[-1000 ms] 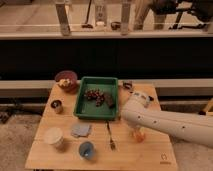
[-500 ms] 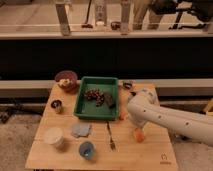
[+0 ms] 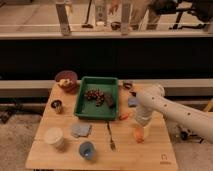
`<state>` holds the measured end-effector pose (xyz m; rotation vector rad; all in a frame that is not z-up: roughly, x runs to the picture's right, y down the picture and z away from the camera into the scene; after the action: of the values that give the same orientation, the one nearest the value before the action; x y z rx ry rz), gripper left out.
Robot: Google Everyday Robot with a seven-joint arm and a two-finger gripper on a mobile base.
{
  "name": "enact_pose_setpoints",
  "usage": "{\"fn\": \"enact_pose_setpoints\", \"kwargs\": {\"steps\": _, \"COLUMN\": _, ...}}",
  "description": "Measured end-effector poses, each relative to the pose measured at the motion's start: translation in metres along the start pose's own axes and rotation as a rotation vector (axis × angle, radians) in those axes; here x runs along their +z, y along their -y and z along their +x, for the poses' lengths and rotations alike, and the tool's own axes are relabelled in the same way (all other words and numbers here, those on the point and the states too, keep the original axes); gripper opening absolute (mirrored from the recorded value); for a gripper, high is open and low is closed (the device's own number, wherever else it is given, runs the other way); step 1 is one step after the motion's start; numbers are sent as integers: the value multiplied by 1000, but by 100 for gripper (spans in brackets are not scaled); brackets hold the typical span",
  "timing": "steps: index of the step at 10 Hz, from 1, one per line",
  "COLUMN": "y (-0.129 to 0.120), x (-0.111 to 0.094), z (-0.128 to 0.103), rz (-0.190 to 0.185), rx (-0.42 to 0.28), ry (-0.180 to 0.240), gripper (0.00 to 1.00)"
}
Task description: Place apple in paper cup
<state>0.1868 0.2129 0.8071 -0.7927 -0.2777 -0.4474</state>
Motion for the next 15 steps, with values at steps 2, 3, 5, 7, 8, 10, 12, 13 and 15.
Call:
{"fn": "enact_pose_setpoints", "kwargs": {"steps": 2, "y": -5, "x": 2, "z": 4, "rz": -33, "rx": 55, "ry": -42, "gripper": 80}}
{"fn": "enact_pose_setpoints", "kwargs": {"steps": 3, "y": -6, "x": 1, "z": 4, "rz": -46, "rx": 66, "ry": -56, "gripper": 80}}
{"fn": "enact_pose_setpoints", "kwargs": {"steps": 5, "y": -9, "x": 3, "z": 6, "rz": -75, "rx": 88, "ry": -64, "gripper": 80}}
{"fn": "enact_pose_setpoints", "kwargs": {"steps": 7, "y": -8, "x": 5, "z": 5, "rz": -94, "rx": 99, "ry": -58, "gripper": 80}}
{"fn": "enact_pose_setpoints", "kwargs": {"steps": 8, "y": -9, "x": 6, "z": 7, "rz": -104, "rx": 110, "ry": -52, "gripper": 80}}
{"fn": "enact_pose_setpoints", "kwargs": {"steps": 10, "y": -9, "x": 10, "z": 6, "rz": -106, "rx": 124, "ry": -14, "gripper": 80}}
{"fn": "enact_pose_setpoints", "kwargs": {"steps": 12, "y": -10, "x": 16, "z": 2, "rz": -75, "rx": 132, "ry": 106, "gripper": 80}}
{"fn": "enact_pose_setpoints", "kwargs": {"steps": 13, "y": -9, "x": 16, "z": -3, "rz": -52, "rx": 131, "ry": 124, "gripper": 80}}
{"fn": "enact_pose_setpoints", "kwargs": {"steps": 15, "y": -9, "x": 14, "z": -8, "rz": -11, "rx": 134, "ry": 145, "gripper": 80}}
